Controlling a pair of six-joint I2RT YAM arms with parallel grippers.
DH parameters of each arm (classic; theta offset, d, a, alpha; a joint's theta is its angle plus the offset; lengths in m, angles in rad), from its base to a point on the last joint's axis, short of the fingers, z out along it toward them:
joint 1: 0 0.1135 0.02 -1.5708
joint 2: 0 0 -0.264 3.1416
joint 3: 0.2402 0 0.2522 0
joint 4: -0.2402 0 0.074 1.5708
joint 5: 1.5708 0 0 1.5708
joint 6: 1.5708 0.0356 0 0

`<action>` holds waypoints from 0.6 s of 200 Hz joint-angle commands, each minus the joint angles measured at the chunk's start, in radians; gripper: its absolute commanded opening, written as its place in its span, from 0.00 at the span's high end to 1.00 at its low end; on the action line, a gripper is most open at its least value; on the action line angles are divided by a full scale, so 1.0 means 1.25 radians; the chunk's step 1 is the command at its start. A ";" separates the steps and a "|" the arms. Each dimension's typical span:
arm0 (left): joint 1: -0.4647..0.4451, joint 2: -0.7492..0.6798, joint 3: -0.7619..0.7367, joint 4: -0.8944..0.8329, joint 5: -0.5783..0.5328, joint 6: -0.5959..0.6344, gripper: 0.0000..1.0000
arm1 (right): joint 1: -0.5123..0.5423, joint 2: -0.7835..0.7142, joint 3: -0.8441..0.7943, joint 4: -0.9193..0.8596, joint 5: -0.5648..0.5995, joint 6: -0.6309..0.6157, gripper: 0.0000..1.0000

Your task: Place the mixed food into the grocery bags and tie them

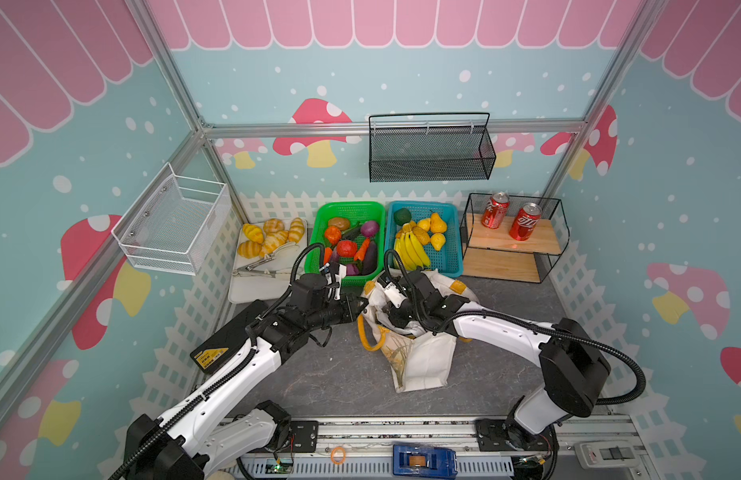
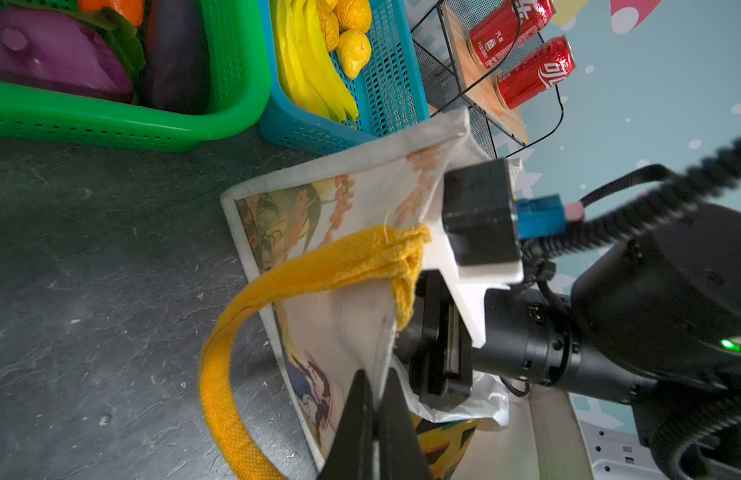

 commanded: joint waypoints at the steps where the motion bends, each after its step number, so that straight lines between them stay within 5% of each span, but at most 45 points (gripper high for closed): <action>1: 0.038 -0.035 -0.013 0.120 -0.022 -0.017 1.00 | 0.007 -0.053 0.003 -0.115 -0.004 -0.025 0.69; 71: 0.097 -0.032 -0.031 0.087 -0.029 0.026 1.00 | -0.031 -0.238 0.061 -0.185 0.073 -0.048 0.37; 120: 0.098 -0.032 -0.039 0.085 -0.020 0.024 1.00 | -0.190 -0.314 0.001 -0.233 0.016 0.002 0.40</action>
